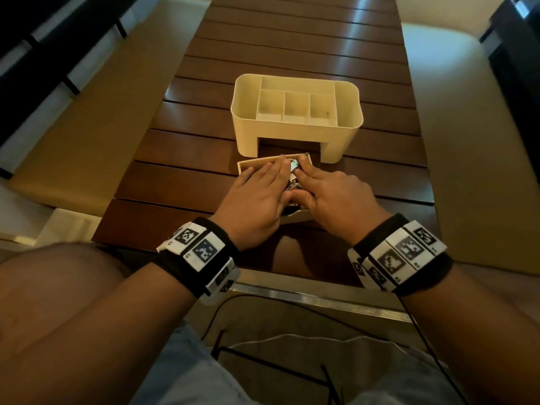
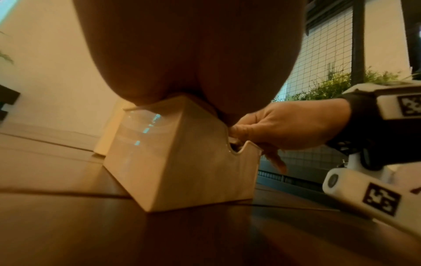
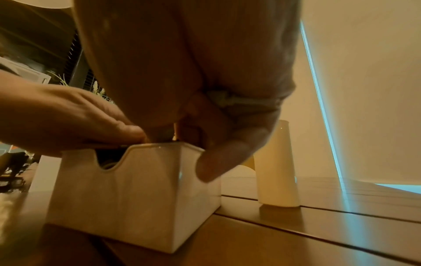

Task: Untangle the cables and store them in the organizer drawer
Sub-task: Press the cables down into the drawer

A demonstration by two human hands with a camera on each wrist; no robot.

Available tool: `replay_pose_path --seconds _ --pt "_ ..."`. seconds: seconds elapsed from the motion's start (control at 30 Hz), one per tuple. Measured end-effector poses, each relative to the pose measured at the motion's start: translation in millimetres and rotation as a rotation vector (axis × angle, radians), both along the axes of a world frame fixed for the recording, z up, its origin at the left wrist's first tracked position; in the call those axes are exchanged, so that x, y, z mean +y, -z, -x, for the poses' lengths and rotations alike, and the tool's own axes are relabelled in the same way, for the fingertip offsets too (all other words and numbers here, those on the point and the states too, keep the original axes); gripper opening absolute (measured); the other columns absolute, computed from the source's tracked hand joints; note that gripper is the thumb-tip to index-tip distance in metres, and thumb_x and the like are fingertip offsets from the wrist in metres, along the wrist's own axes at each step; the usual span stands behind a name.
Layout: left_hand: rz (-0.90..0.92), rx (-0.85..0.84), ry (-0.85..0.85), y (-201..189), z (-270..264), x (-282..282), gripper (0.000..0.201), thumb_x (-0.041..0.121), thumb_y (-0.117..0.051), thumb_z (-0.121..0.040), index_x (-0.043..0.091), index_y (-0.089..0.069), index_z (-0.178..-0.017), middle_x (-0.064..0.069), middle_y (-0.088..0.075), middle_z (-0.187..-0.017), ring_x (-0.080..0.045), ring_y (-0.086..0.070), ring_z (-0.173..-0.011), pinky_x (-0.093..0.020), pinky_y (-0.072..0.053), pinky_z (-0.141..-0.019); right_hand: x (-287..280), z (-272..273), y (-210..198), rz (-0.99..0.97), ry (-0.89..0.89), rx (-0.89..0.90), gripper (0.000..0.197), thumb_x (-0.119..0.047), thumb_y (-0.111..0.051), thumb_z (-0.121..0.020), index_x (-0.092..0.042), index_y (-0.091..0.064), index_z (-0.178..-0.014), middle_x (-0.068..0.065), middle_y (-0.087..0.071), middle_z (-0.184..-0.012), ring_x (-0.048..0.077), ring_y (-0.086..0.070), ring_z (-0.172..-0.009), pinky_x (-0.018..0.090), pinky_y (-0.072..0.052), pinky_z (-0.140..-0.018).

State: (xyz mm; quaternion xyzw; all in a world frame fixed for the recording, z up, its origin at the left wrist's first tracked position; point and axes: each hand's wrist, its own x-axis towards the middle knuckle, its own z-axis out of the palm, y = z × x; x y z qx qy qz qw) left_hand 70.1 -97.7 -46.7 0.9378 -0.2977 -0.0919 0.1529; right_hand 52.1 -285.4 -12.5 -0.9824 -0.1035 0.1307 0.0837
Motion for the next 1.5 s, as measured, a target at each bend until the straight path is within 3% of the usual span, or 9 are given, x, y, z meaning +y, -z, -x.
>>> replay_pose_path --seconds 0.13,0.27,0.33,0.53,0.8,1.0,1.17,1.3,1.5 --pt "-0.039 -0.021 -0.022 0 -1 -1 0.058 0.041 -0.019 -0.108 0.022 0.0 -0.16 0.001 -0.005 -0.168 -0.015 -0.007 -0.154 -0.04 -0.006 -0.125 1 -5 -4 0.029 -0.032 0.033 0.061 -0.066 -0.026 -0.098 -0.039 -0.029 -0.153 -0.018 -0.016 -0.163 0.024 -0.049 -0.131 0.044 -0.051 -0.095" --pt "-0.045 -0.034 -0.017 1 -2 -1 0.058 0.041 -0.019 -0.108 0.023 -0.003 -0.16 0.002 -0.008 -0.168 -0.014 -0.009 -0.154 -0.037 -0.004 -0.123 -10 -8 -16 -0.424 0.084 -0.005 0.027 -0.041 -0.056 -0.098 -0.029 -0.071 -0.115 -0.006 -0.07 -0.117 0.012 -0.066 -0.101 0.04 -0.055 -0.091" --pt "-0.04 -0.039 -0.014 0 -3 0 0.057 0.041 -0.02 -0.108 0.024 -0.003 -0.16 0.002 -0.009 -0.168 -0.014 -0.01 -0.153 -0.038 -0.005 -0.123 -13 -10 -19 -0.537 0.145 -0.091 0.012 -0.032 -0.067 -0.092 -0.025 -0.076 -0.097 -0.011 -0.071 -0.093 0.006 -0.066 -0.087 0.035 -0.056 -0.083" --pt "-0.024 -0.03 0.002 1 -5 1 0.058 0.041 -0.022 -0.108 0.024 -0.005 -0.16 0.002 -0.011 -0.168 -0.016 -0.012 -0.153 -0.038 -0.009 -0.123 1 -16 -20 -0.569 0.157 0.167 0.012 -0.014 -0.077 -0.083 -0.016 -0.072 -0.093 -0.006 -0.065 -0.084 0.005 -0.063 -0.071 0.011 -0.048 -0.062" --pt "0.015 0.003 -0.029 -6 -6 -1 0.06 0.038 -0.033 -0.106 0.024 -0.009 -0.16 0.003 -0.015 -0.167 -0.016 -0.015 -0.153 -0.039 -0.01 -0.123 4 -19 -7 -0.445 0.1 0.092 0.012 -0.022 -0.079 -0.082 -0.025 -0.067 -0.081 -0.014 -0.06 -0.084 -0.009 -0.053 -0.075 0.015 -0.042 -0.07" --pt "-0.036 -0.063 -0.02 -3 -3 0 0.058 0.038 -0.027 -0.107 0.025 -0.007 -0.16 0.002 -0.012 -0.168 -0.016 -0.014 -0.153 -0.039 -0.01 -0.124 -14 -18 -17 -0.285 -0.03 0.141 0.025 -0.027 -0.076 -0.085 -0.025 -0.072 -0.109 -0.017 -0.054 -0.091 -0.001 -0.052 -0.085 0.013 -0.036 -0.072" --pt "-0.059 -0.083 -0.03 -3 1 -5 0.057 0.037 -0.024 -0.108 0.026 -0.004 -0.16 0.003 -0.007 -0.168 -0.018 -0.011 -0.154 -0.04 -0.008 -0.123 -5 -18 -4 -0.219 0.004 0.077 0.018 -0.025 -0.078 -0.082 -0.028 -0.067 -0.096 -0.01 -0.058 -0.101 0.01 -0.057 -0.095 0.019 -0.045 -0.081" --pt "-0.073 -0.114 -0.037 -3 3 -5 0.055 0.037 -0.022 -0.108 0.026 -0.006 -0.16 0.003 -0.008 -0.168 -0.018 -0.013 -0.153 -0.041 -0.008 -0.122 -18 -20 -17 -0.414 0.103 0.15 0.013 -0.029 -0.076 -0.084 -0.023 -0.071 -0.094 -0.011 -0.061 -0.095 0.003 -0.058 -0.087 0.019 -0.041 -0.073" --pt "-0.072 -0.146 -0.032 2 4 -6 0.055 0.036 -0.025 -0.108 0.025 -0.012 -0.16 0.001 -0.015 -0.167 -0.02 -0.019 -0.152 -0.043 -0.012 -0.122 -13 -28 -15 -0.334 0.094 -0.276 0.042 -0.046 -0.063 -0.091 -0.019 -0.068 -0.123 -0.003 -0.069 -0.122 0.01 -0.063 -0.11 0.026 -0.049 -0.093"
